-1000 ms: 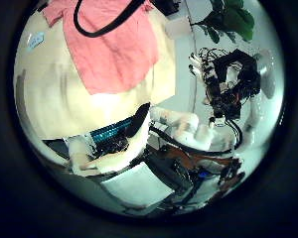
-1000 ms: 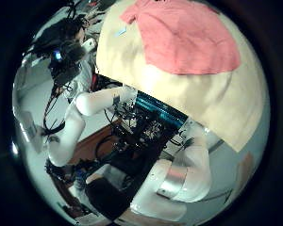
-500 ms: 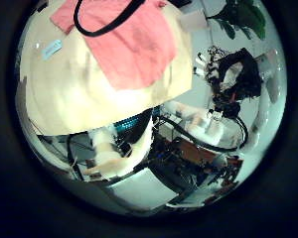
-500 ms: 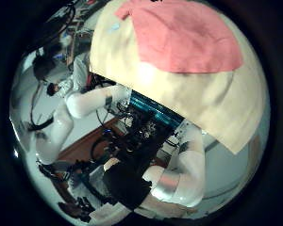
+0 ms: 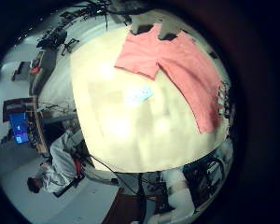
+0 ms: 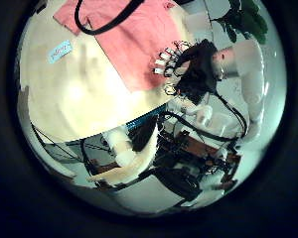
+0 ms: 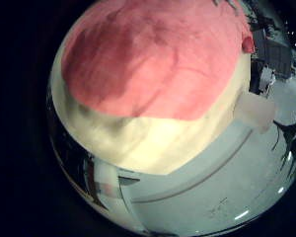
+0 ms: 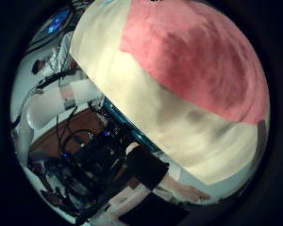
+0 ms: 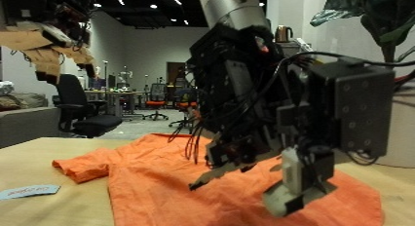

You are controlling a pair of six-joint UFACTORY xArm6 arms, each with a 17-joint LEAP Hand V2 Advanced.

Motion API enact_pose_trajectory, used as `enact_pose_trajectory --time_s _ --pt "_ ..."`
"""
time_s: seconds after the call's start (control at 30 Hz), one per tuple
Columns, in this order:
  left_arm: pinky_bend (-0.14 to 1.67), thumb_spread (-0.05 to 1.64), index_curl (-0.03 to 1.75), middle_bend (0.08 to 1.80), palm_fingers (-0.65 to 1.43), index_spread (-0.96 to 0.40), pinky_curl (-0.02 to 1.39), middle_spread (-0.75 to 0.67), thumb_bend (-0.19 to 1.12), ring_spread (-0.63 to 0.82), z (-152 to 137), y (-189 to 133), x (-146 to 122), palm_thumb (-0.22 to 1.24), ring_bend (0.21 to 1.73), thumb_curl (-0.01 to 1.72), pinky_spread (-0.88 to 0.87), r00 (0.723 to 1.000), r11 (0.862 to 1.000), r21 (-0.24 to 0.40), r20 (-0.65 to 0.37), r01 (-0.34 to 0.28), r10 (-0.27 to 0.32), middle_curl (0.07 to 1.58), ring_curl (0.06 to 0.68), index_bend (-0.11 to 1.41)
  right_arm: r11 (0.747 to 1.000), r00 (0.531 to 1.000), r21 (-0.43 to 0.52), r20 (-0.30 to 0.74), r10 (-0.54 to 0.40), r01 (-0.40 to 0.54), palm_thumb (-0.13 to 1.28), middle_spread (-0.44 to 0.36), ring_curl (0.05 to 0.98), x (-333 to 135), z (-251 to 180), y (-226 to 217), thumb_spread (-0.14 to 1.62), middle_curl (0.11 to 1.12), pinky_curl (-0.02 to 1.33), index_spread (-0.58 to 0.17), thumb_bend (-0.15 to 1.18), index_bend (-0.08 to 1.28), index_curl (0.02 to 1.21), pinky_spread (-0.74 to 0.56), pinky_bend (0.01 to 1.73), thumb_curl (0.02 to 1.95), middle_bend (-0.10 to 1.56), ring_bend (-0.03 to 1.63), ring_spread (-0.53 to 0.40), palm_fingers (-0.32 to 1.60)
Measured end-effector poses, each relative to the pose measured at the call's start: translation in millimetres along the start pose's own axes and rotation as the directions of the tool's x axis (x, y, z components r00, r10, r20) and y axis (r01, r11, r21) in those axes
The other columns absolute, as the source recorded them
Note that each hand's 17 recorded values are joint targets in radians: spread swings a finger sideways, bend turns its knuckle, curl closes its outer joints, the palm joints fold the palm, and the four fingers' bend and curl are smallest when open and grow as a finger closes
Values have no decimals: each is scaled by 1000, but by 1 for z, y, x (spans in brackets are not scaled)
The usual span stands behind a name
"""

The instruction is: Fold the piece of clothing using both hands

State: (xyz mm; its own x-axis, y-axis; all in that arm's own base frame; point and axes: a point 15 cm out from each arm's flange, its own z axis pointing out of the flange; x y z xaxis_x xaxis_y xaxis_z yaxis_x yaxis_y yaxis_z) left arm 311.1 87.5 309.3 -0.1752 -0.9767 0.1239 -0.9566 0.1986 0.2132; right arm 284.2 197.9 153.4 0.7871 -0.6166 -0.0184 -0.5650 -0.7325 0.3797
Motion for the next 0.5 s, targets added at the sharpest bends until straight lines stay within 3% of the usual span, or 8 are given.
enact_pose_trajectory --time_s 0.2,0.3,0.37,0.5 --pt "197 998 412 176 183 -64 286 178 -26 466 5 4 -16 180 392 288 486 1000 1000 -16 -6 8 -8 294 192 191 997 998 -71 -48 -38 34 368 -81 233 6 17 -11 1127 302 310 -420 -32 249 353 340 189 271 169 174 180 181" --pt "195 999 410 175 180 -63 287 181 -26 467 2 3 -18 179 393 288 493 1000 1000 -14 1 4 -4 294 194 191 992 997 -119 -63 -46 38 232 -62 218 10 30 -7 1179 290 308 -433 -50 308 375 351 191 233 159 166 200 138" --pt "195 999 410 176 179 -63 287 183 -26 470 1 1 -18 179 394 288 495 1000 1000 -12 2 2 -2 293 194 190 988 998 -153 -54 -44 35 58 -25 209 11 38 -3 1140 277 312 -432 -90 333 386 356 194 201 142 164 213 66" --pt "196 1001 407 179 176 -62 290 184 -27 473 -2 -5 -19 175 394 286 498 1000 1000 -15 3 -3 3 294 194 189 982 998 -184 -47 -41 31 -59 12 192 13 47 3 1099 261 313 -438 -60 378 394 359 195 183 155 164 227 25"
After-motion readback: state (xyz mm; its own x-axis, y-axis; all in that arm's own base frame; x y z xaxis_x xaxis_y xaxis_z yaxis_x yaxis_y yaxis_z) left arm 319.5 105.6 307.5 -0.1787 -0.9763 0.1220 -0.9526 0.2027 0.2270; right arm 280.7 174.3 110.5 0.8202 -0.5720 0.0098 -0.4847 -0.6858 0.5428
